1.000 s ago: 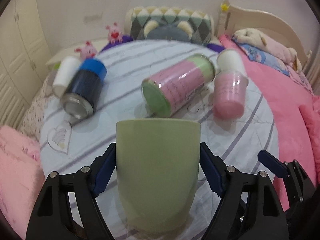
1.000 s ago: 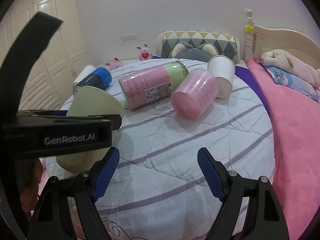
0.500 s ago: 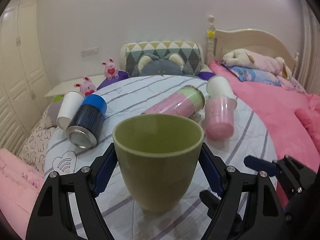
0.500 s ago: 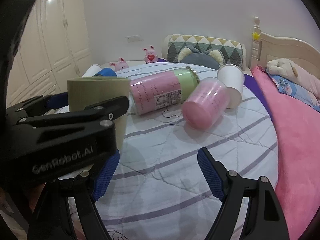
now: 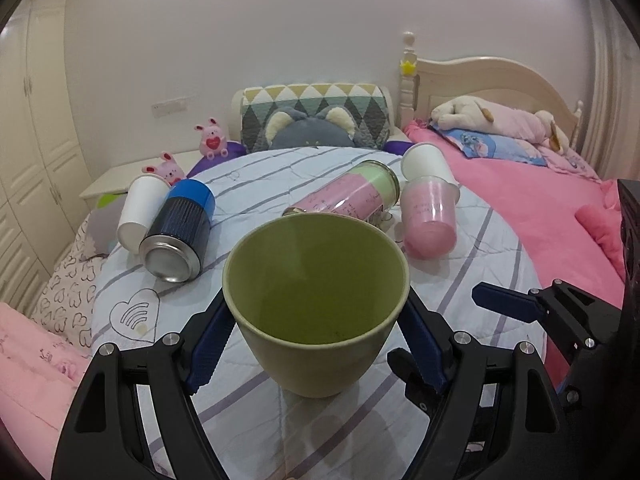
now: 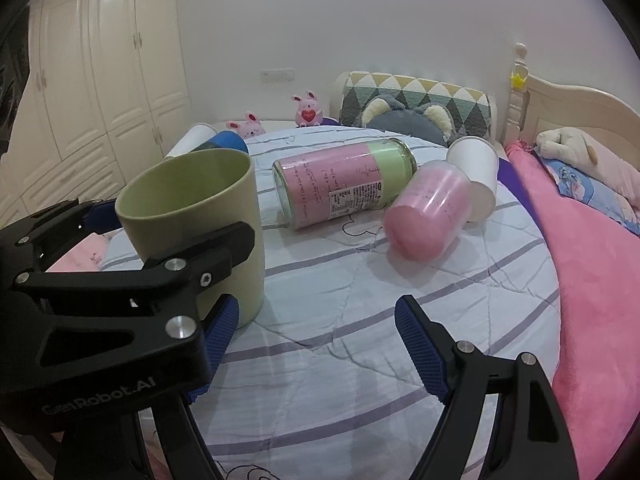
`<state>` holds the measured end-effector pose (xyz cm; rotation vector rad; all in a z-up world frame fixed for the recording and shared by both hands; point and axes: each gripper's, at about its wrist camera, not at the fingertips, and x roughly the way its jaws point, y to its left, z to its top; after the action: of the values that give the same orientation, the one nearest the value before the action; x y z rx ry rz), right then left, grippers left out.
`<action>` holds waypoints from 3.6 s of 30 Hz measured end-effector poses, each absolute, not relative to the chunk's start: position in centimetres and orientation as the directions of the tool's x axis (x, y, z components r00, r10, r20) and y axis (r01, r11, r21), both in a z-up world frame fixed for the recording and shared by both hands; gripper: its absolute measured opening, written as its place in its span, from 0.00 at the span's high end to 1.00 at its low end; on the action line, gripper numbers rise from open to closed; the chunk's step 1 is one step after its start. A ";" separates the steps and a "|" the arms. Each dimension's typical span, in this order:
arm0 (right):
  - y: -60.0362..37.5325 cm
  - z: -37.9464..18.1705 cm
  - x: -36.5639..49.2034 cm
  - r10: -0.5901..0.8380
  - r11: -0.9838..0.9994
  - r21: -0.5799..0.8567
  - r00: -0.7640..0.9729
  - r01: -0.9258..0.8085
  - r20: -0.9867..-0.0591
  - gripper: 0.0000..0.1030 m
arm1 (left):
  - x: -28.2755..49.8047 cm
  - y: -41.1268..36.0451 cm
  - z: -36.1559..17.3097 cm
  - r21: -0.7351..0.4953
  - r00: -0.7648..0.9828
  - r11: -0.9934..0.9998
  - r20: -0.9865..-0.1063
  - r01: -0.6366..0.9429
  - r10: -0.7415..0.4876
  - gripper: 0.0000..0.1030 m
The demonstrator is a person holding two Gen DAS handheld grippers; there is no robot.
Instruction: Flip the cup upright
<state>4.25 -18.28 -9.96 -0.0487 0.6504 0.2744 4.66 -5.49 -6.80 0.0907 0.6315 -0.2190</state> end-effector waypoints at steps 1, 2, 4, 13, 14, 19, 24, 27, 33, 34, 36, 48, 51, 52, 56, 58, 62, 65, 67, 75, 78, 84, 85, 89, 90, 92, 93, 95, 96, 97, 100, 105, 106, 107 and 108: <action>-18.2 -9.9 4.2 0.234 0.963 0.039 0.762 -0.265 -0.603 0.21 | 4.5 -5.4 -6.8 0.017 0.784 0.972 -0.594 0.233 -0.177 0.22; -18.2 -9.9 4.2 0.232 0.964 0.037 0.764 -0.264 -0.602 0.20 | 4.4 -5.4 -6.8 0.018 0.785 0.972 -0.593 0.235 -0.179 0.22; -18.1 -10.0 4.1 0.232 0.963 0.034 0.761 -0.267 -0.605 0.21 | 4.2 -5.4 -6.8 0.020 0.785 0.971 -0.592 0.240 -0.182 0.22; -17.7 -10.0 3.9 0.227 0.963 0.023 0.761 -0.268 -0.608 0.20 | 3.7 -5.6 -6.8 0.043 0.785 0.964 -0.591 0.263 -0.188 0.21; -17.8 -10.0 3.9 0.224 0.964 0.023 0.762 -0.265 -0.608 0.20 | 3.6 -5.6 -6.7 0.047 0.789 0.964 -0.586 0.261 -0.185 0.18; -17.8 -9.9 3.7 0.219 0.966 0.025 0.765 -0.257 -0.605 0.21 | 3.0 -5.0 -6.1 0.071 0.809 0.965 -0.563 0.252 -0.170 0.03; -17.5 -9.4 3.3 0.216 0.967 0.024 0.771 -0.253 -0.599 0.21 | 2.7 -4.1 -5.8 0.053 0.805 0.967 -0.567 0.248 -0.175 0.02; -17.1 -9.1 2.9 0.214 0.967 0.018 0.774 -0.253 -0.596 0.21 | 2.3 -3.2 -5.6 0.040 0.807 0.969 -0.563 0.243 -0.179 0.03; -16.1 -8.3 2.2 0.198 0.969 -0.001 0.783 -0.245 -0.590 0.21 | 1.2 -1.4 -5.0 0.026 0.820 0.972 -0.542 0.234 -0.183 0.02; -15.9 -8.2 2.2 0.194 0.970 -0.005 0.785 -0.243 -0.589 0.21 | 0.9 -0.9 -4.8 0.025 0.825 0.972 -0.535 0.232 -0.184 0.02; -15.4 -7.8 1.9 0.185 0.971 -0.015 0.791 -0.238 -0.583 0.21 | 0.4 -0.2 -4.6 0.022 0.831 0.974 -0.525 0.227 -0.182 0.02; -12.5 -5.9 -0.1 0.112 0.978 -0.084 0.817 -0.192 -0.565 0.21 | -2.1 5.3 -3.4 -0.006 0.856 0.980 -0.486 0.199 -0.177 0.00; -12.2 -5.4 -0.7 0.106 0.979 -0.083 0.819 -0.184 -0.564 0.21 | -2.5 6.1 -3.3 -0.009 0.853 0.981 -0.492 0.192 -0.172 0.00; -12.0 -5.1 -1.0 0.101 0.980 -0.085 0.821 -0.179 -0.562 0.21 | -2.6 6.4 -3.3 -0.010 0.852 0.982 -0.496 0.190 -0.170 0.00; -11.8 -4.2 -2.0 0.083 0.983 -0.094 0.837 -0.158 -0.541 0.21 | -3.1 7.0 -3.2 -0.023 0.845 0.984 -0.509 0.177 -0.164 0.00; -11.9 -3.6 -2.5 0.085 0.985 -0.084 0.846 -0.151 -0.527 0.21 | -3.3 7.1 -3.1 -0.023 0.843 0.984 -0.512 0.178 -0.164 0.00; -12.1 -2.3 -3.6 0.097 0.988 -0.057 0.870 -0.142 -0.484 0.21 | -3.7 7.2 -3.0 -0.017 0.845 0.985 -0.512 0.171 -0.155 0.00; -12.4 -1.5 -4.2 0.098 0.991 -0.035 0.887 -0.127 -0.451 0.21 | -3.9 7.2 -2.8 -0.012 0.848 0.986 -0.509 0.164 -0.147 0.00; -12.5 -1.3 -4.5 0.090 0.993 -0.025 0.898 -0.112 -0.431 0.21 | -4.1 7.1 -2.6 -0.010 0.849 0.987 -0.509 0.158 -0.141 0.00; -12.9 -1.5 -5.2 0.047 0.999 -0.001 0.916 -0.052 -0.399 0.21 | -4.0 5.9 -2.1 -0.028 0.851 0.988 -0.505 0.150 -0.143 0.00; -13.1 -1.7 -5.3 0.045 0.999 0.009 0.918 -0.045 -0.394 0.21 | -4.0 5.7 -1.9 -0.033 0.857 0.990 -0.497 0.139 -0.137 0.00; -13.7 -2.1 -5.1 0.036 0.999 0.030 0.920 -0.026 -0.390 0.21 | -3.8 5.1 -2.1 -0.013 0.853 0.991 -0.507 0.135 -0.123 0.00; -13.8 -2.2 -5.0 0.039 0.999 0.034 0.918 -0.028 -0.394 0.21 | -3.7 5.0 -2.1 -0.010 0.852 0.991 -0.510 0.133 -0.120 0.00; -14.0 -2.5 -4.9 0.044 0.999 0.044 0.916 -0.029 -0.399 0.21 | -3.4 4.8 -2.3 0.005 0.848 0.992 -0.518 0.128 -0.107 0.00; -14.1 -2.6 -4.9 0.044 0.999 0.047 0.916 -0.028 -0.398 0.21 | -3.4 4.8 -2.3 0.006 0.849 0.992 -0.518 0.125 -0.104 0.00; -14.4 -2.6 -4.8 0.046 0.998 0.053 0.915 -0.027 -0.401 0.21 | -3.4 4.7 -2.3 0.009 0.849 0.992 -0.518 0.124 -0.101 0.00; -14.5 -2.6 -4.9 0.044 0.998 0.055 0.916 -0.024 -0.400 0.21 | -3.4 4.7 -2.3 0.008 0.850 0.992 -0.518 0.124 -0.102 0.00; -14.6 -2.6 -5.0 0.042 0.998 0.060 0.917 -0.020 -0.396 0.21 | -3.3 4.6 -2.3 0.010 0.853 0.992 -0.512 0.122 -0.100 0.00; -14.7 -2.6 -5.0 0.041 0.998 0.063 0.919 -0.018 -0.392 0.21 | -3.4 4.5 -2.2 0.009 0.856 0.992 -0.506 0.122 -0.101 0.00; -14.8 -2.6 -5.1 0.037 0.998 0.064 0.921 -0.013 -0.387 0.21 | -3.4 4.5 -2.2 0.008 0.861 0.992 -0.498 0.126 -0.105 0.00; -14.8 -2.6 -5.6 0.013 0.999 0.051 0.931 0.006 -0.364 0.21 | -3.8 4.2 -2.1 0.013 0.875 0.991 -0.471 0.135 -0.113 0.00; -14.9 -2.4 -6.1 0.000 0.999 0.046 0.942 0.017 -0.336 0.21 | -4.0 4.1 -1.6 0.011 0.884 0.990 -0.451 0.143 -0.122 0.00; -14.9 -2.3 -6.1 -0.002 0.999 0.046 0.942 0.018 -0.335 0.21 | -3.9 4.1 -1.5 0.011 0.885 0.990 -0.449 0.140 -0.120 0.00; -14.9 -2.2 -6.1 -0.003 0.999 0.047 0.943 0.019 -0.332 0.21 | -3.9 4.1 -1.5 0.011 0.886 0.990 -0.447 0.139 -0.119 0.00; -15.0 -2.2 -6.0 -0.003 0.999 0.048 0.943 0.020 -0.333 0.21 | -4.0 4.2 -1.5 0.011 0.887 0.990 -0.447 0.138 -0.119 0.00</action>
<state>-6.02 -14.97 -2.23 0.0504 0.3392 -0.0113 -3.97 4.16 -1.46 0.0423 0.4616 -0.1333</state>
